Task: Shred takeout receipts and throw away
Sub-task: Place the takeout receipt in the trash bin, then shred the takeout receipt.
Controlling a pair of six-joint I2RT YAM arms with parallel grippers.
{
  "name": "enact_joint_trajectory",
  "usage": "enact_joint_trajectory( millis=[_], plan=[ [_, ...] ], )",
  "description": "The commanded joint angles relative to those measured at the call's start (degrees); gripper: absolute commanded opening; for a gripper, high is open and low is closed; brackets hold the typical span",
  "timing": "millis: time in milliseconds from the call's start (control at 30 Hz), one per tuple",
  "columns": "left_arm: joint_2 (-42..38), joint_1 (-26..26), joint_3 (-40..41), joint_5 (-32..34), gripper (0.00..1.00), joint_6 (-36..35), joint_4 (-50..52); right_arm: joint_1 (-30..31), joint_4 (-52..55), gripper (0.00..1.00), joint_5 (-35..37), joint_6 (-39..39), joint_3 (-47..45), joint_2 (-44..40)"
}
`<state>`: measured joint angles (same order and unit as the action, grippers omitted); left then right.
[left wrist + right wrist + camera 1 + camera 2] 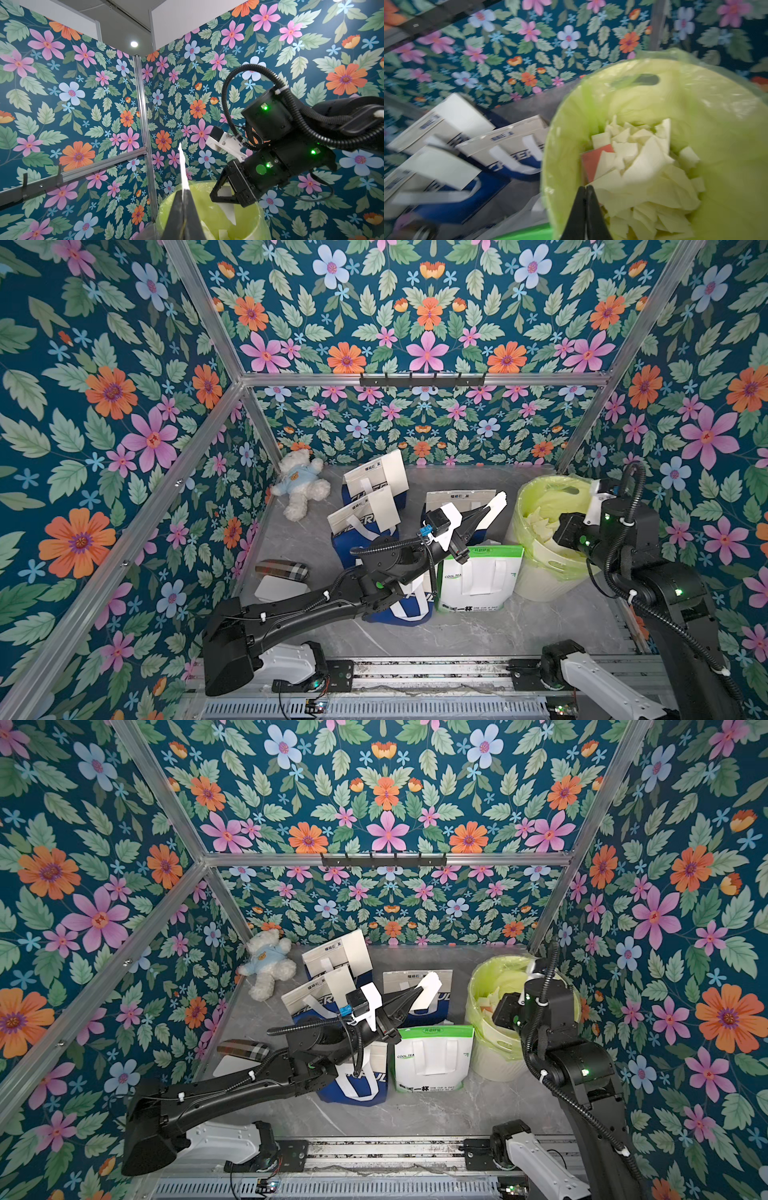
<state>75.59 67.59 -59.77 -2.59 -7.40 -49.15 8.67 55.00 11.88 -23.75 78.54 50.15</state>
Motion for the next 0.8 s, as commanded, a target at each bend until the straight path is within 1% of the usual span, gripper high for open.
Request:
enact_joint_trajectory(
  millis=[0,67,100,167,200,267,300,400,533,667,733,767],
  plan=[
    [1.9,0.0,-1.6,-2.1,0.0,2.8,1.1,-9.4,1.3,0.0,-5.1,0.5,-2.5,0.9],
    [3.2,0.1,-2.6,-3.3,0.0,3.8,1.6,-15.6,1.0,0.0,-14.3,-0.1,-4.9,2.0],
    [3.7,0.1,-3.0,-3.8,0.0,4.1,1.9,-17.0,1.4,0.02,-17.0,-0.4,-5.6,2.6],
    [4.6,0.2,-4.0,-4.4,0.0,4.3,2.9,-17.9,1.3,0.38,-23.7,0.6,-6.6,3.2],
    [4.8,0.2,-4.4,-4.6,0.0,4.3,3.6,-17.9,0.9,0.5,-25.7,0.8,-6.9,2.9],
    [5.3,0.2,-5.2,-4.8,0.0,4.3,5.1,-17.9,-0.9,0.68,-30.0,1.3,-7.3,1.5],
    [5.4,0.2,-5.4,-4.9,0.0,4.1,5.6,-17.9,-1.2,0.72,-30.7,1.5,-7.1,1.2],
    [5.9,0.2,-6.0,-5.1,0.0,4.1,7.1,-17.9,-0.4,0.75,-32.1,2.9,-5.0,1.5],
    [6.4,0.2,-6.2,-5.6,0.0,4.5,8.2,-17.9,-0.5,0.75,-34.8,4.4,-2.9,1.0],
    [7.4,0.2,-7.3,-6.2,0.0,5.0,11.1,-17.9,-5.1,0.72,-42.4,4.4,-2.2,-1.9],
    [8.0,0.2,-8.6,-7.1,0.0,5.3,13.5,-17.9,-9.2,0.72,-47.8,3.7,-2.4,-4.4],
    [8.3,0.2,-9.2,-7.7,0.0,5.5,14.6,-18.0,-11.7,0.72,-51.7,3.1,-2.5,-5.4]
  ],
)
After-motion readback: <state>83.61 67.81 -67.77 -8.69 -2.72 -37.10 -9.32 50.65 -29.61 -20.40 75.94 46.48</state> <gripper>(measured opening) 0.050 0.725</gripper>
